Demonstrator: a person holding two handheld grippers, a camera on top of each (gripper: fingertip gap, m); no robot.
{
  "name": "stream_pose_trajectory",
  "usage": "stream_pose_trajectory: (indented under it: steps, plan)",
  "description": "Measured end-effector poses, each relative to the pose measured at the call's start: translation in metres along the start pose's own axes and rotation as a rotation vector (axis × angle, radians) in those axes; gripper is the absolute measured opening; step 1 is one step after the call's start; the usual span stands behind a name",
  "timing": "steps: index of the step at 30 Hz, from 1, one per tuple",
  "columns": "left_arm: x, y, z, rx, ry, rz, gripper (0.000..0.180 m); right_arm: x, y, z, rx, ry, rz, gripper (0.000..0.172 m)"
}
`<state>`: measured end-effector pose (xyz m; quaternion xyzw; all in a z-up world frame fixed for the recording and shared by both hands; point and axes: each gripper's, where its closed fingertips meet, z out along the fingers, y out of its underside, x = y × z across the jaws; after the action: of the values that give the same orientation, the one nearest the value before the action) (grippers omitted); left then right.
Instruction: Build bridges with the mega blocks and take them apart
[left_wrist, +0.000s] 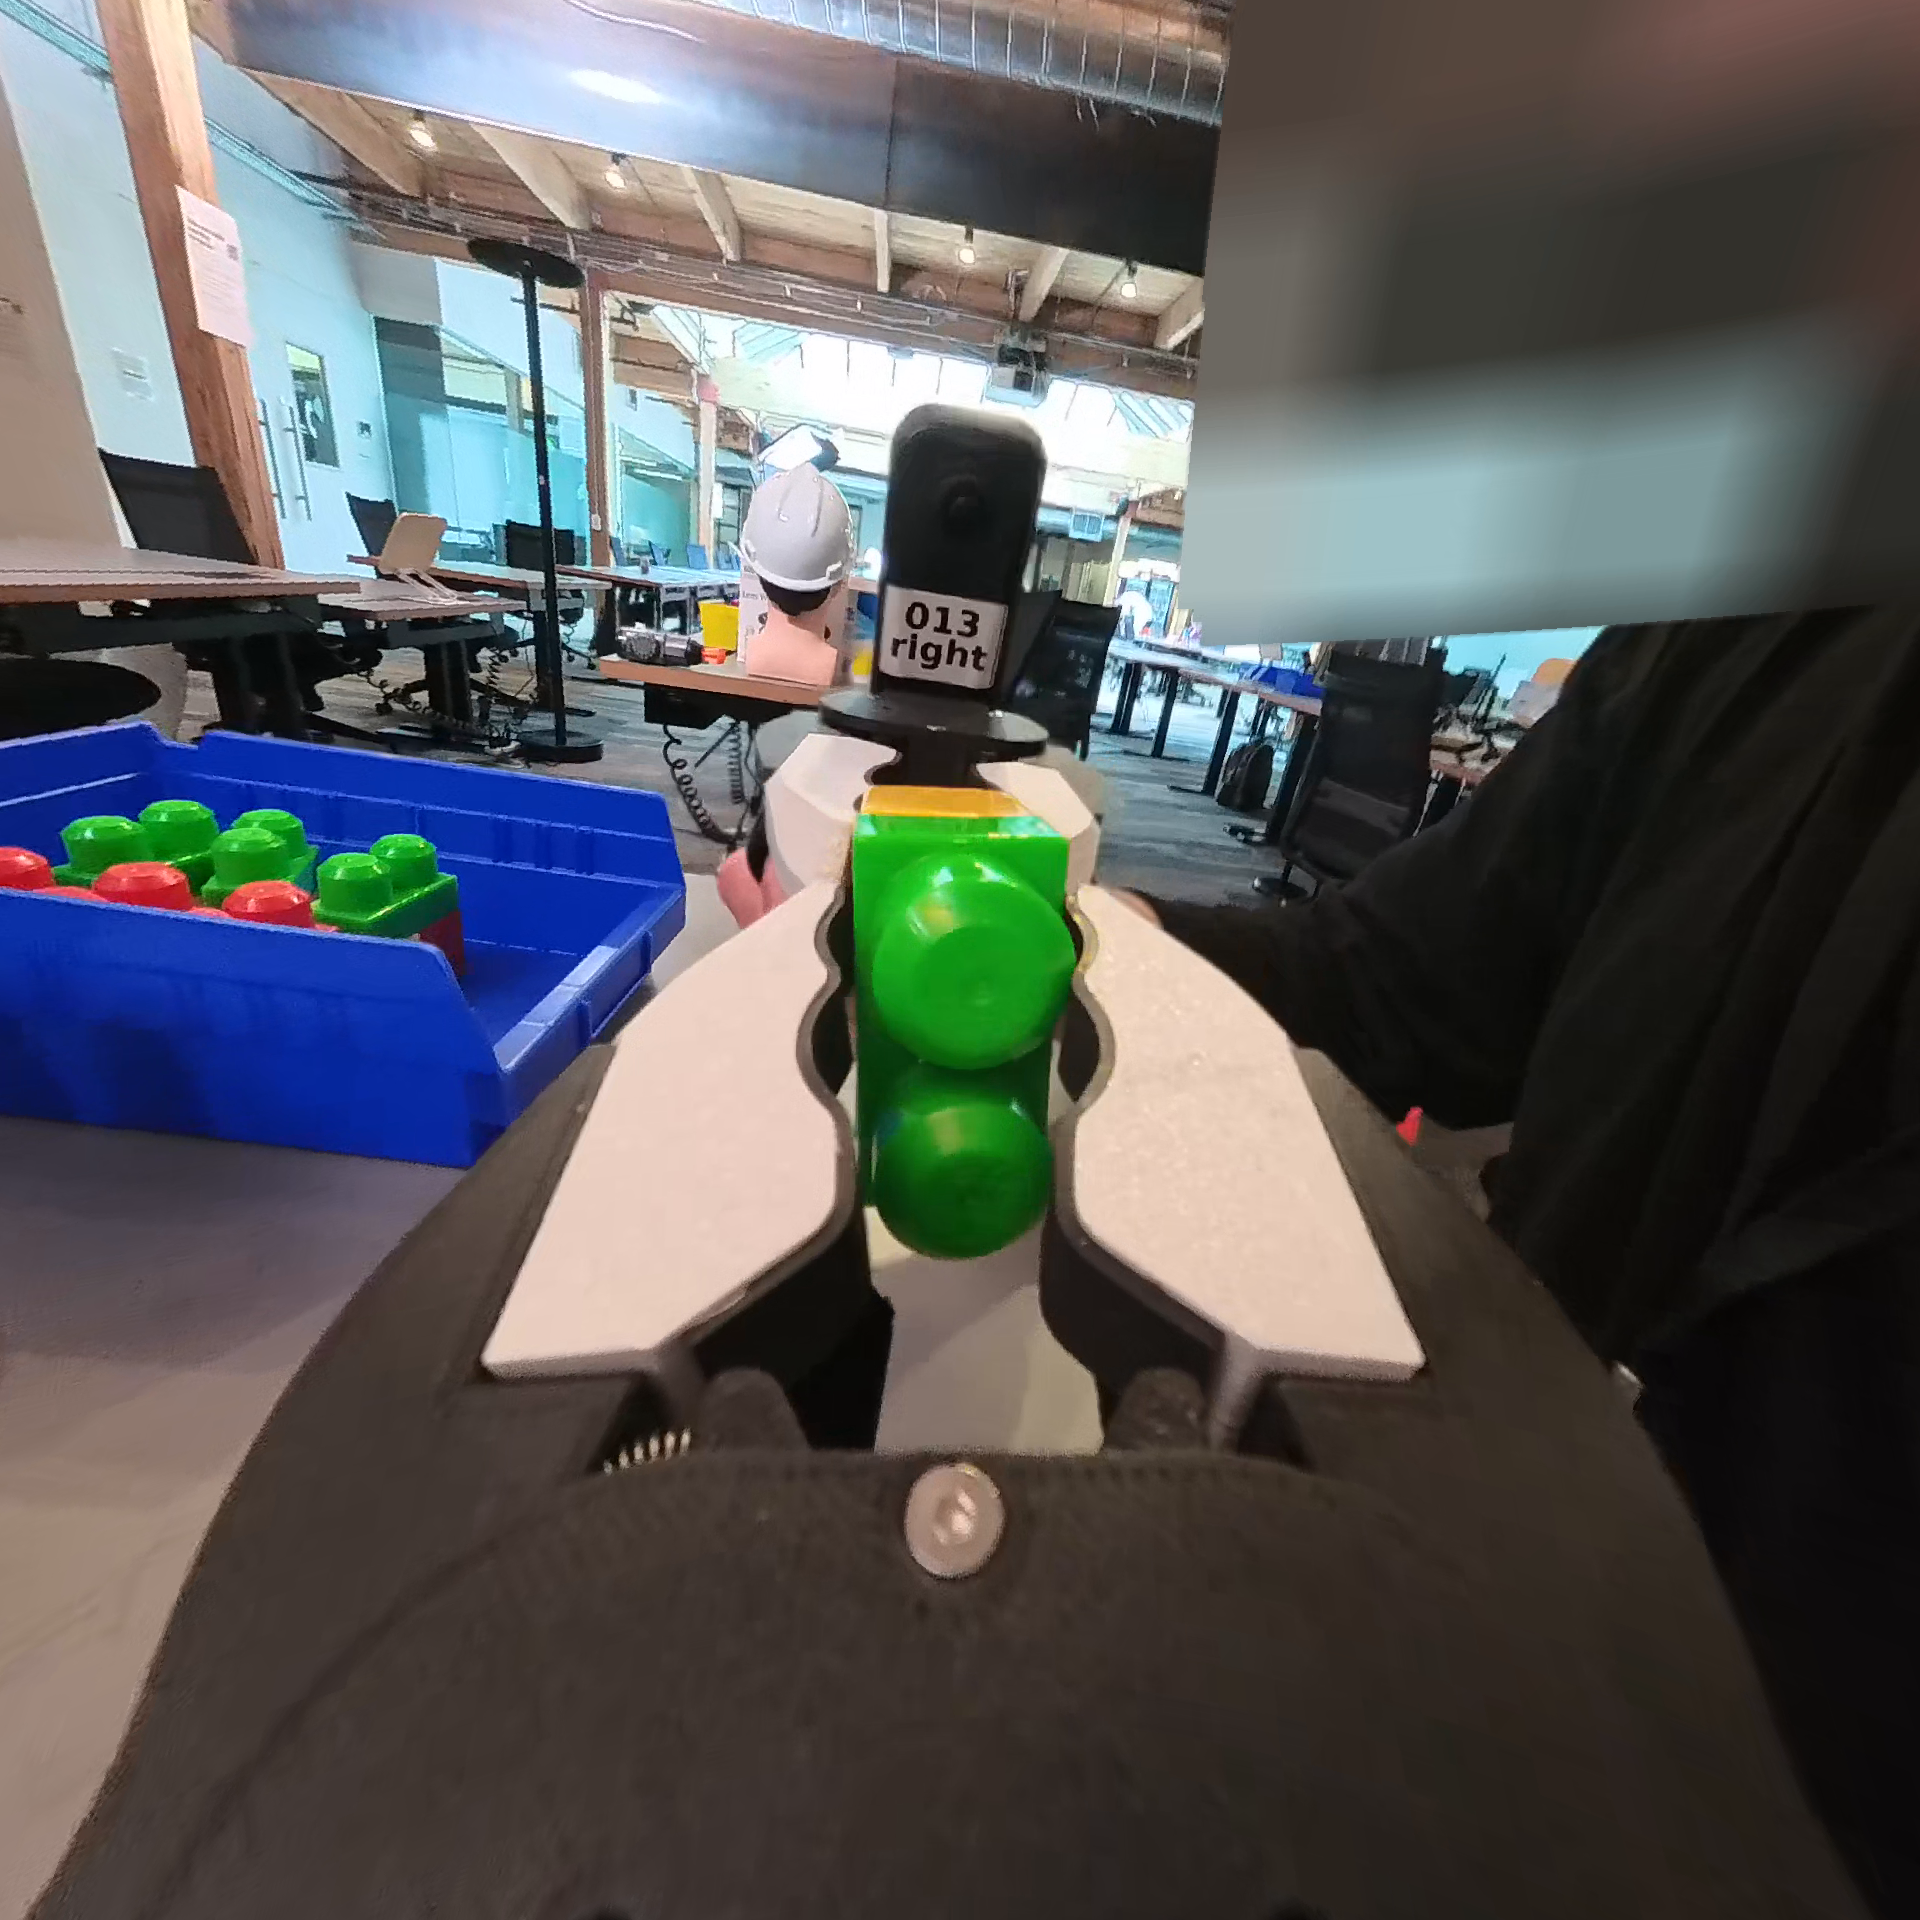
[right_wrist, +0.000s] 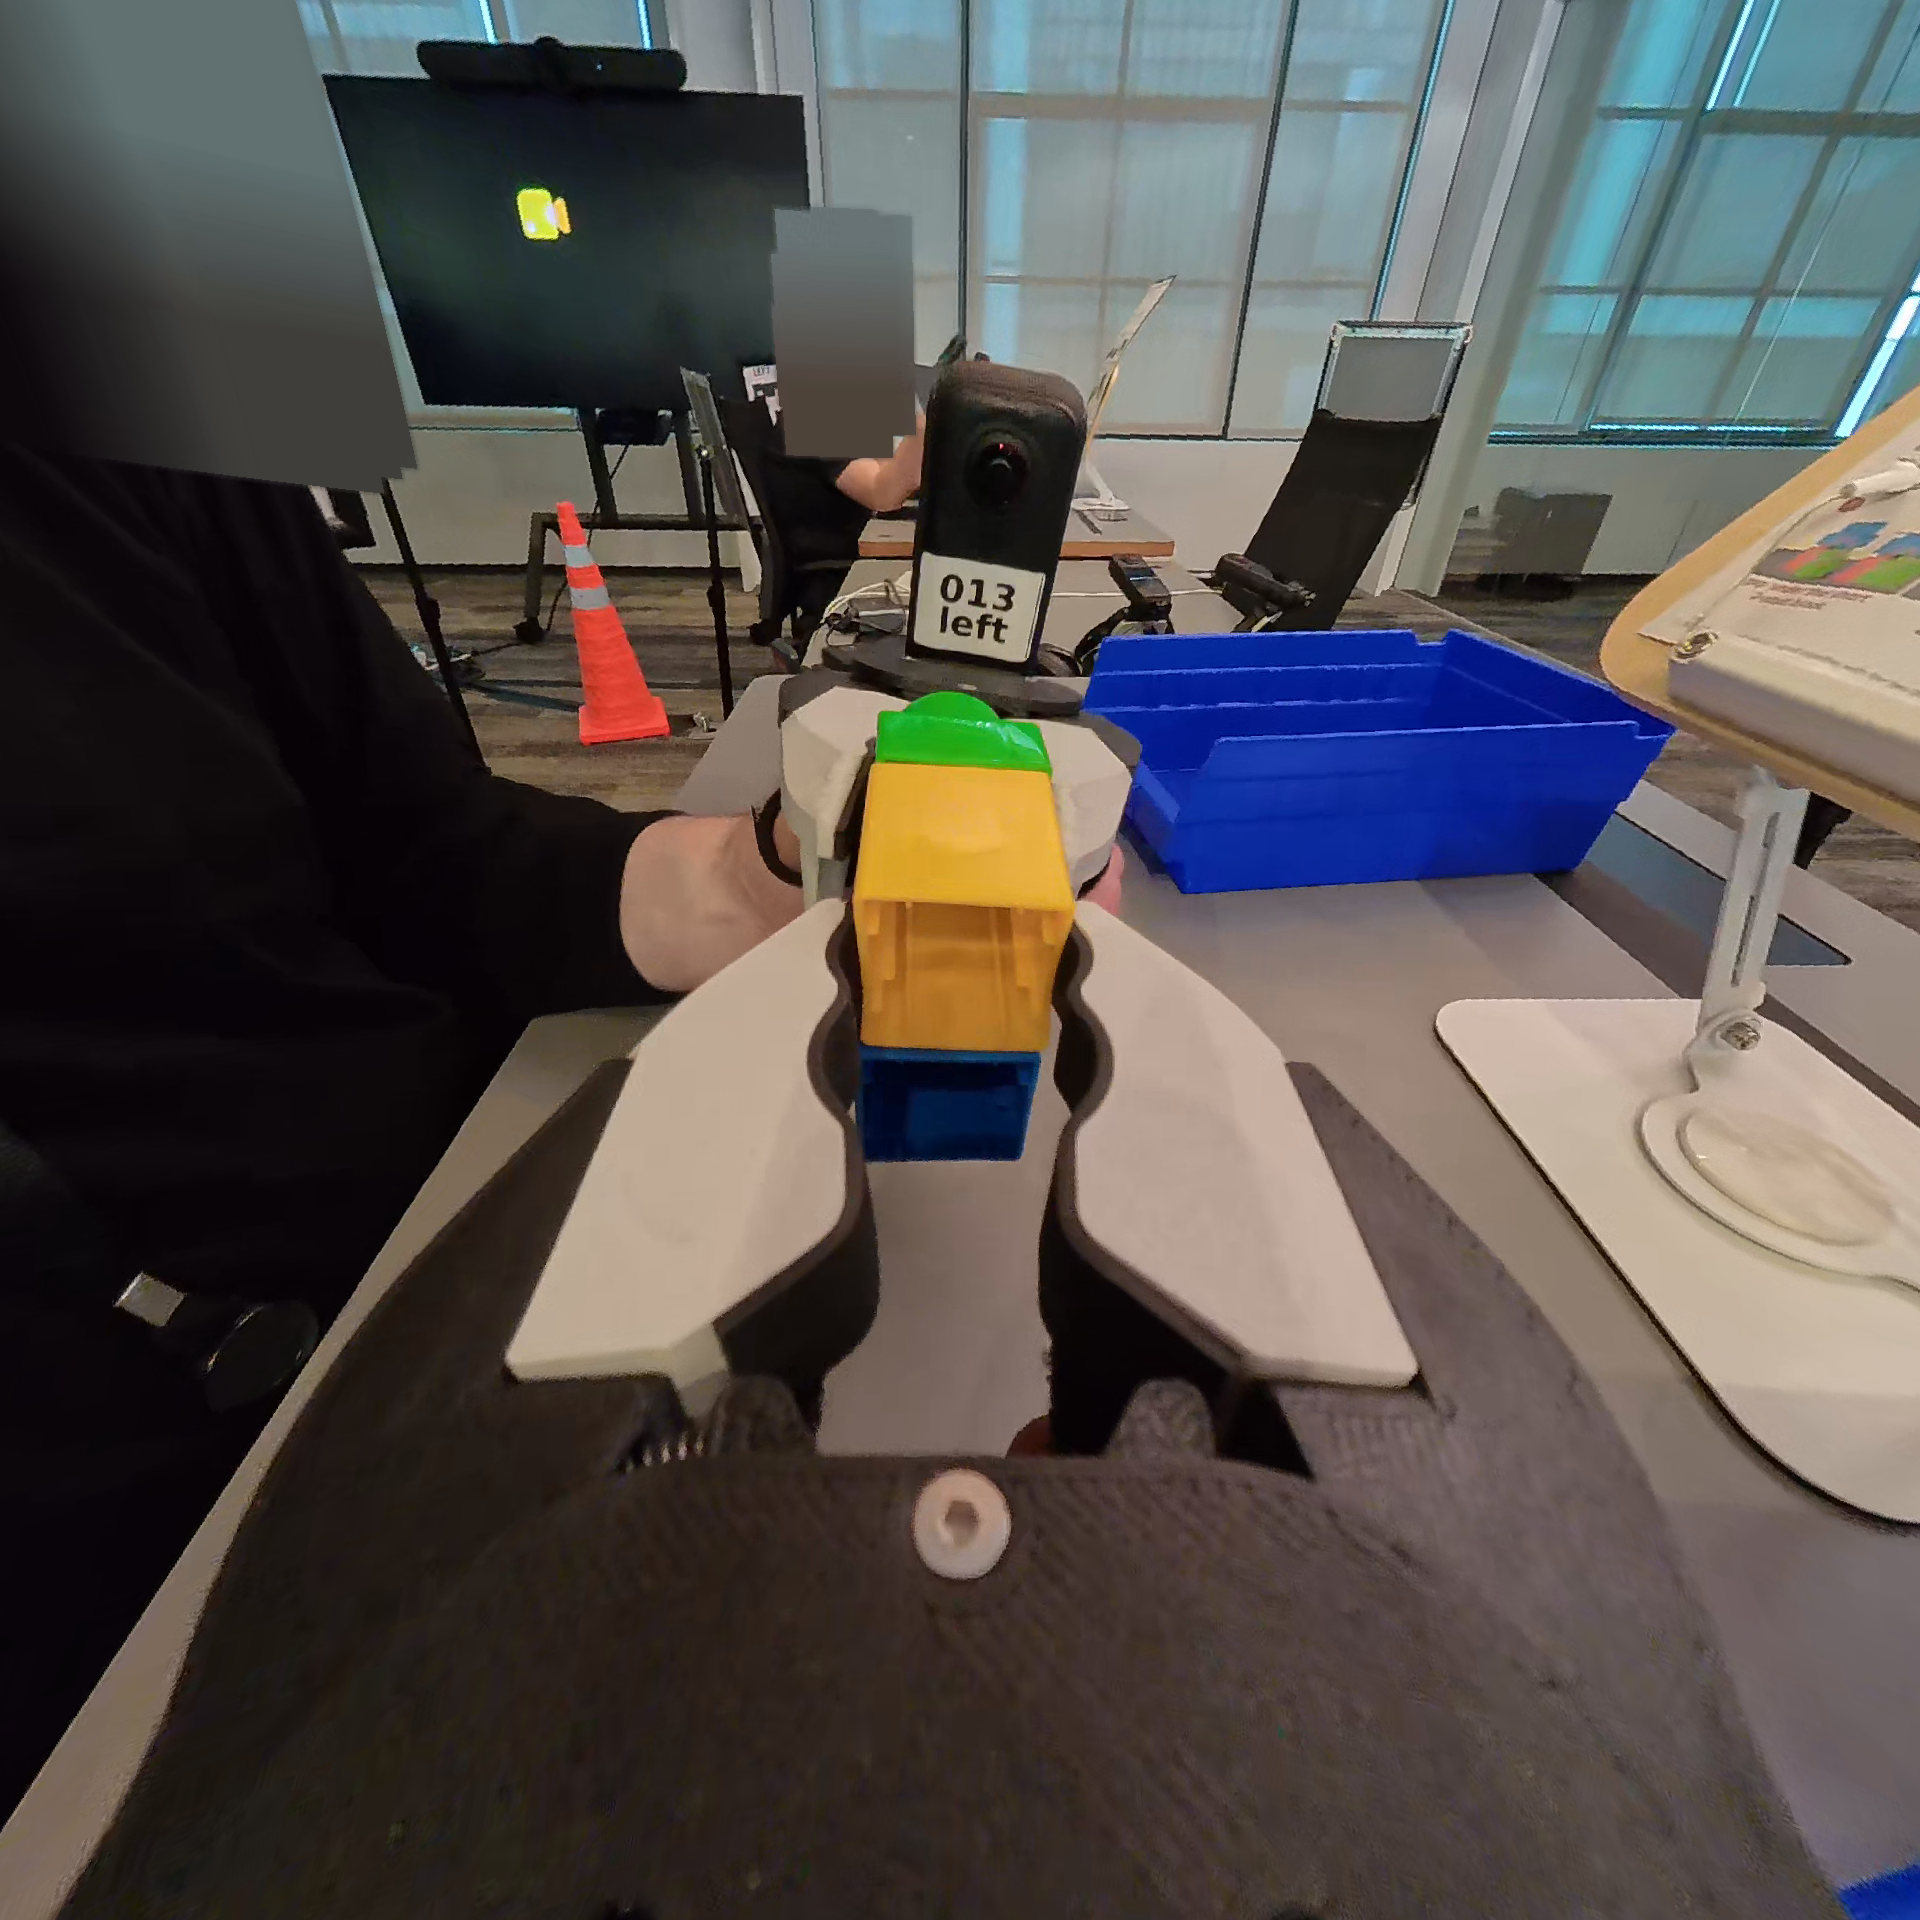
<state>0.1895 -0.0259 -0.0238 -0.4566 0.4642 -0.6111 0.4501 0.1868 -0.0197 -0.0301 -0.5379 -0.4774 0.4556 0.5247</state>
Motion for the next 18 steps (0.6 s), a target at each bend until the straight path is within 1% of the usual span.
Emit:
stream_pose_trajectory:
  steps: [5, 11, 14, 16, 18]
  plan:
    - [0.003, 0.005, -0.001, -0.066, -0.020, 0.075, 0.037, -0.003, 0.006, 0.001, -0.043, -0.018, -0.016, 0.034]
    - [0.003, 0.011, 0.000, -0.115, -0.032, 0.126, 0.037, -0.005, 0.010, 0.001, -0.085, -0.031, -0.022, 0.034]
    - [0.000, 0.006, 0.001, -0.083, -0.051, 0.115, 0.036, -0.001, 0.005, 0.001, -0.056, 0.007, -0.032, 0.036]
    - [-0.004, 0.010, 0.003, -0.112, -0.071, 0.128, 0.036, 0.003, 0.001, -0.002, -0.058, 0.046, -0.066, 0.041]
    - [-0.003, 0.008, 0.002, -0.095, -0.068, 0.117, 0.036, 0.005, -0.009, -0.009, 0.002, 0.071, -0.089, 0.043]
